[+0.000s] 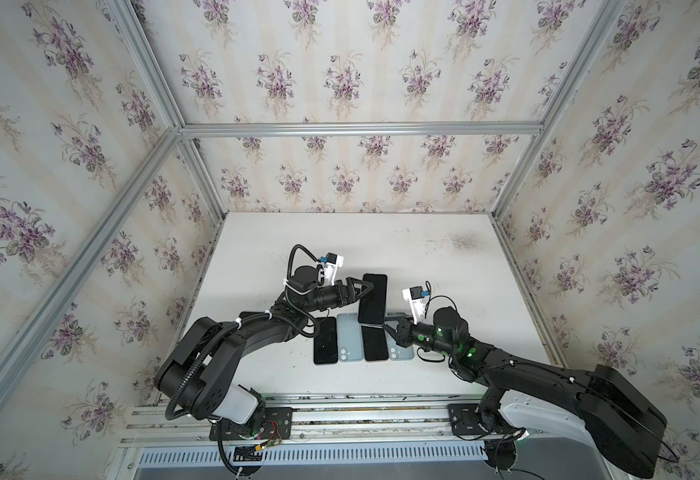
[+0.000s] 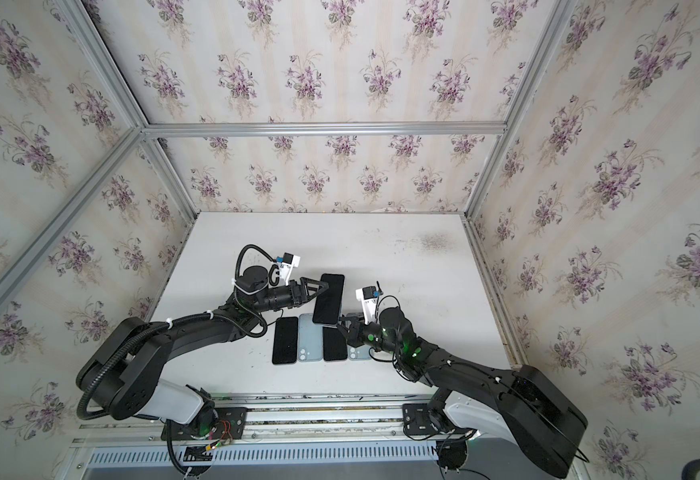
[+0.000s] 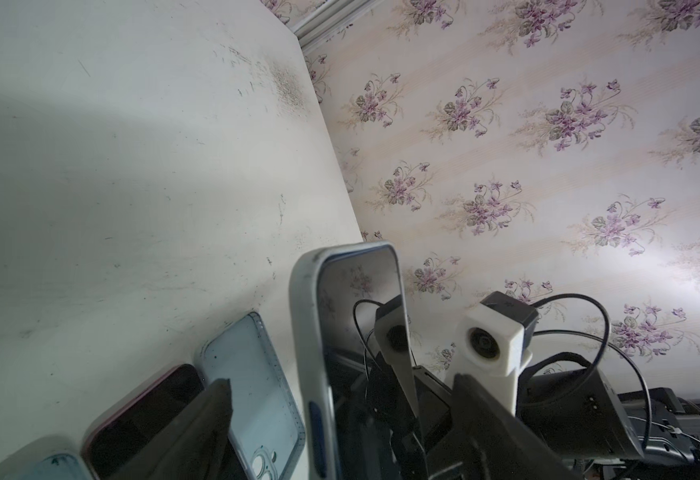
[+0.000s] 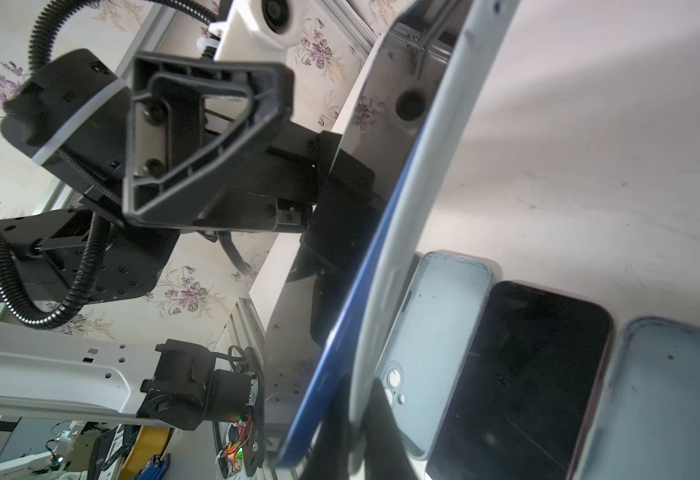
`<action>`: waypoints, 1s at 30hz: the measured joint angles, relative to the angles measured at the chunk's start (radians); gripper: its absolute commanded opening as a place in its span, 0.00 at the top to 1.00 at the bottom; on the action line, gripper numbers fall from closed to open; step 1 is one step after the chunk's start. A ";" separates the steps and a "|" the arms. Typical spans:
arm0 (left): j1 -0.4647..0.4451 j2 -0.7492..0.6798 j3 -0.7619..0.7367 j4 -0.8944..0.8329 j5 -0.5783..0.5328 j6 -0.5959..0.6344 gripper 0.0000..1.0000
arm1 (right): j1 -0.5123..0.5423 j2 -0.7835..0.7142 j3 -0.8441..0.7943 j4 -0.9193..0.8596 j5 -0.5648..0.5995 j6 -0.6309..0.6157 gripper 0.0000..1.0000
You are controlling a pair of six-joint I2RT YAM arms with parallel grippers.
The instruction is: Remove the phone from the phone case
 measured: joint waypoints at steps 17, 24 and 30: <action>-0.182 -0.300 0.112 -0.588 -0.410 0.425 0.01 | -0.026 0.044 0.026 0.002 -0.028 0.043 1.00; -0.390 -0.415 0.111 -0.743 -0.679 0.705 0.03 | -0.028 0.034 0.026 -0.008 -0.034 0.051 1.00; -0.515 -0.436 0.103 -0.789 -0.838 0.890 0.05 | -0.029 0.023 0.026 -0.021 -0.037 0.054 1.00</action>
